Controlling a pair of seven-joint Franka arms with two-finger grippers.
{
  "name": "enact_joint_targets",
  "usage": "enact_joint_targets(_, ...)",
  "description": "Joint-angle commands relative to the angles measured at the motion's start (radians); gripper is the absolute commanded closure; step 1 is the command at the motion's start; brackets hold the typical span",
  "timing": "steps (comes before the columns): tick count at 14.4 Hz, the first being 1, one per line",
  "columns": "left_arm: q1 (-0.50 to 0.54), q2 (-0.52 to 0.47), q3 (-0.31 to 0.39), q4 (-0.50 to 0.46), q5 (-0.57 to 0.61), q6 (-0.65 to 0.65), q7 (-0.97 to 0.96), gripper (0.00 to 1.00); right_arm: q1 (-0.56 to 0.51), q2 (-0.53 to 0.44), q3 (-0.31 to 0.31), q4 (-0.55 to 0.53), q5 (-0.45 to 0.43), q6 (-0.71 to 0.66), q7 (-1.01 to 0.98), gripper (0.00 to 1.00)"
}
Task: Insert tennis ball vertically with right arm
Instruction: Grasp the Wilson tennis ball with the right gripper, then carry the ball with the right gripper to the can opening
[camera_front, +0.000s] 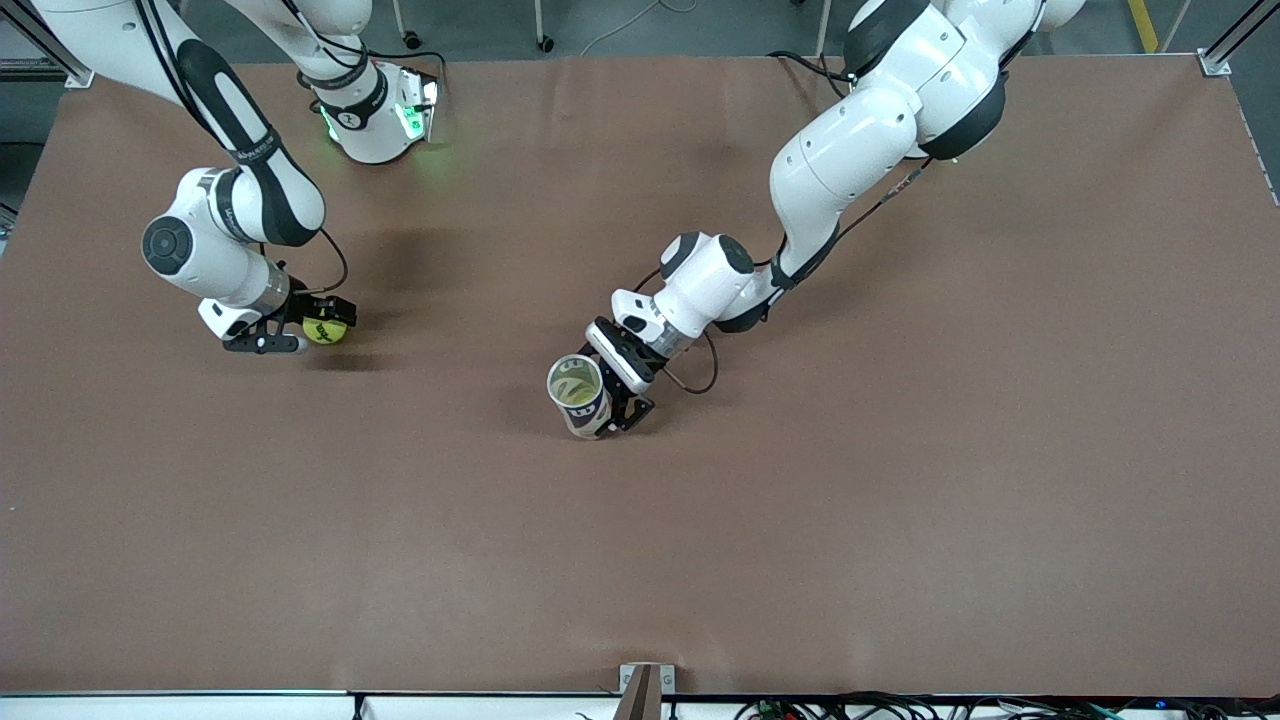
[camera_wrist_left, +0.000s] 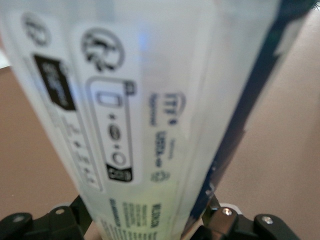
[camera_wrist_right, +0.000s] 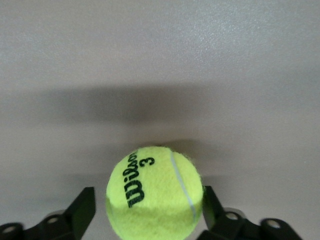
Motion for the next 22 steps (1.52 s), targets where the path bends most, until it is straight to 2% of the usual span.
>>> enact_joint_targets(1, 0.003, -0.020, -0.001, -0.019, -0.020, 0.001, 0.004, 0.13, -0.025, -0.014, 0.014, -0.017, -0.015, 0.005, -0.006, 0.87)
enact_joint_targets(2, 0.004, -0.023, -0.001, -0.022, -0.020, 0.002, 0.006, 0.13, -0.025, -0.014, 0.014, -0.005, -0.015, 0.000, 0.002, 0.97)
enact_joint_targets(3, 0.011, -0.023, -0.001, -0.022, -0.020, 0.001, 0.007, 0.13, -0.027, -0.014, 0.015, 0.006, -0.014, -0.009, 0.007, 1.00)
enact_joint_targets(5, 0.012, -0.025, -0.001, -0.022, -0.020, 0.001, 0.006, 0.13, -0.025, -0.014, 0.017, 0.045, -0.012, -0.044, 0.036, 1.00)
enact_joint_targets(8, 0.011, -0.023, -0.001, -0.024, -0.020, 0.002, 0.006, 0.13, -0.010, -0.028, 0.029, 0.163, -0.009, -0.214, 0.137, 1.00)
enact_joint_targets(9, 0.012, -0.023, -0.001, -0.024, -0.020, 0.001, 0.007, 0.13, 0.020, -0.026, 0.030, 0.227, 0.003, -0.284, 0.184, 1.00)
enact_joint_targets(14, 0.012, -0.023, -0.001, -0.030, -0.020, 0.002, 0.007, 0.13, 0.218, -0.010, 0.030, 0.472, 0.042, -0.470, 0.557, 1.00)
enact_joint_targets(18, 0.012, -0.025, -0.001, -0.030, -0.020, 0.002, 0.006, 0.13, 0.318, 0.012, 0.027, 0.639, 0.164, -0.645, 0.756, 1.00)
enact_joint_targets(22, 0.012, -0.025, -0.001, -0.030, -0.020, 0.001, 0.006, 0.13, 0.418, 0.049, 0.029, 0.749, 0.232, -0.682, 0.966, 1.00)
